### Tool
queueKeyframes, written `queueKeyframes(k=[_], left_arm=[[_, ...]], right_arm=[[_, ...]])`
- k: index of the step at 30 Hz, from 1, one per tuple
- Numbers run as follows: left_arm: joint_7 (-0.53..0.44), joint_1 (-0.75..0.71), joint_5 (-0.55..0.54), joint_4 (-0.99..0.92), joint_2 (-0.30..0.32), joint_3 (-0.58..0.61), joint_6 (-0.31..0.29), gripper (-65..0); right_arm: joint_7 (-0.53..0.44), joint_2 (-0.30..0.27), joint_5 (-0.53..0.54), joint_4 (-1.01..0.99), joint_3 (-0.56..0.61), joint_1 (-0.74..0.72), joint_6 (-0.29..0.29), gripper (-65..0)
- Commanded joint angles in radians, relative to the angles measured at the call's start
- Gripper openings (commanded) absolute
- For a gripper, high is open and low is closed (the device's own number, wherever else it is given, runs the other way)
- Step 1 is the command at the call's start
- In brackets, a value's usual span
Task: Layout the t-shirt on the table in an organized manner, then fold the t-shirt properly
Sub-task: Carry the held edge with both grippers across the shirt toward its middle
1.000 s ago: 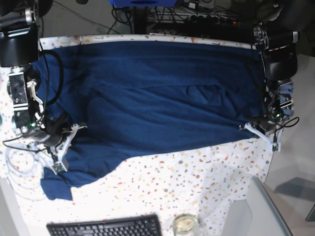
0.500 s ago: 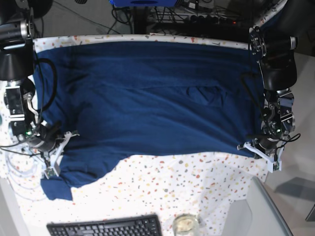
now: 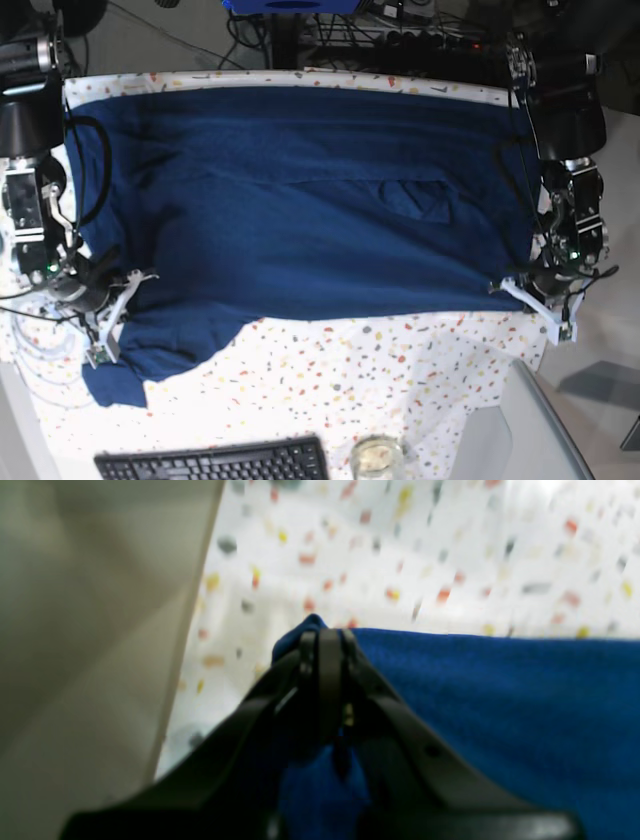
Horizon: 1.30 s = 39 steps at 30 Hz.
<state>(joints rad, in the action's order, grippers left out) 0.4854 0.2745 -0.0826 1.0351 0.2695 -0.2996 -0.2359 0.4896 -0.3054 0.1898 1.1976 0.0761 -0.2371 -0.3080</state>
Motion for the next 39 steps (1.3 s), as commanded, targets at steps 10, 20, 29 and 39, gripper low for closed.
queueKeyframes(k=[10,20,29,39], left_arm=[[-0.027,-0.067,-0.010,0.175,0.015,-0.013,0.000,-65.0],[-0.035,-0.053,-0.010,0.133,0.015,-0.008,0.002,-65.0],[-0.040,0.058,-0.001,-0.026,0.015,-0.005,0.005,-65.0],[-0.208,0.131,0.001,-0.275,0.023,-0.002,0.007,-65.0]], right_arm=[[-0.021,-0.015,0.004,0.118,-0.006,0.051,-0.003,-64.8],[-0.019,-0.016,0.004,0.118,-0.006,0.057,-0.003,-64.8],[-0.018,-0.016,0.004,0.124,-0.005,0.060,-0.003,-64.8],[-0.018,-0.016,0.004,0.124,0.000,0.061,-0.003,-64.8]])
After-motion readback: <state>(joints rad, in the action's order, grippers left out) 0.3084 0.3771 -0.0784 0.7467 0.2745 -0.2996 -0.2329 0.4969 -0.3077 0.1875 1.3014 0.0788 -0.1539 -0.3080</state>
